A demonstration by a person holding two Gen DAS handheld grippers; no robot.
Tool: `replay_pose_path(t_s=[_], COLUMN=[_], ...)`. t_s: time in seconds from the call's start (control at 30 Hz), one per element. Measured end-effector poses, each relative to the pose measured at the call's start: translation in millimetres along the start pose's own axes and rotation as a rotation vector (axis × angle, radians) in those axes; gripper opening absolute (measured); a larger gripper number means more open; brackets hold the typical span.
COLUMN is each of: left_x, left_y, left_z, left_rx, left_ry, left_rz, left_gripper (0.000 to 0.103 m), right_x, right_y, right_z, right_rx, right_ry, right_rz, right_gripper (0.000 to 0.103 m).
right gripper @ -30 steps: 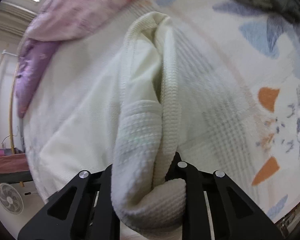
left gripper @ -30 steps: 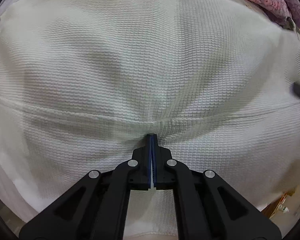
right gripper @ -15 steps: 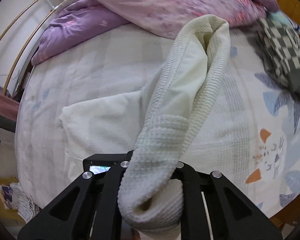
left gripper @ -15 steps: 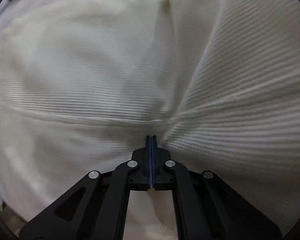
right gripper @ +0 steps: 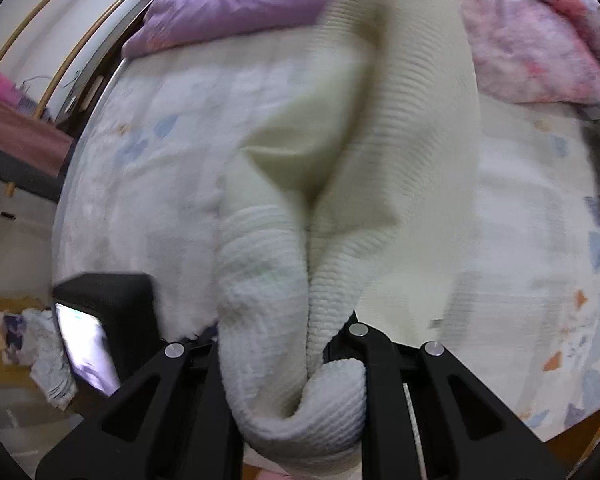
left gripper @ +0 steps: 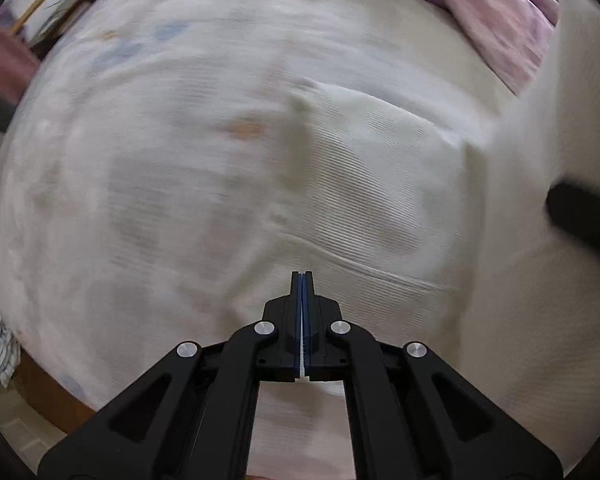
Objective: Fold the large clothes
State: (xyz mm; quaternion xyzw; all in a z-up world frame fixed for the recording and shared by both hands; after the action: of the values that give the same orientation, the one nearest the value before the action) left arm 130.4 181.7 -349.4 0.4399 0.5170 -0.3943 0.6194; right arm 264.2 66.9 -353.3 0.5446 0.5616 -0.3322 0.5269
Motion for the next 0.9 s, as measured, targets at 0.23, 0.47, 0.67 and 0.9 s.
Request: replay_pose_path(t_s=[0.23,0.47,0.67,0.9], left_x=[65,70,49,35], left_y=[69,84,94,97], left_z=[-71,-85,-89,-50], left_rx=[-0.078,-0.076,-0.114,-0.045], left_ry=[0.025,0.101,0.121,0.179], left_rz=[0.008,0.052,0.104,0.133], left_gripper=[0.001,0.031,0.037,0.043], right_x=[86,143,96,57], right_y=[-1,-6,5,8], right_z=[-43,-55,-48,-35], right_rx=[0.003,0.08,0.131,0.109], right_ry=[0.083,0.14,0.449,0.401], right_rz=[-0.152,-0.374,-0.314,-0.253], right_gripper=[0.018,0.034,0.086,0.086])
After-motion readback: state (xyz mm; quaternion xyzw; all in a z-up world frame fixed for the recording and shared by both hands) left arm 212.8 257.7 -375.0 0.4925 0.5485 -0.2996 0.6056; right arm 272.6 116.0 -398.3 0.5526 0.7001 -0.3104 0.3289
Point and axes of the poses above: each gripper's, at about its wrist camera, not at the fingertips, and x roughly the way its jaws point, z to its right, y to its top, the point moved 3 cm from there along x, roughly the way its jaws point
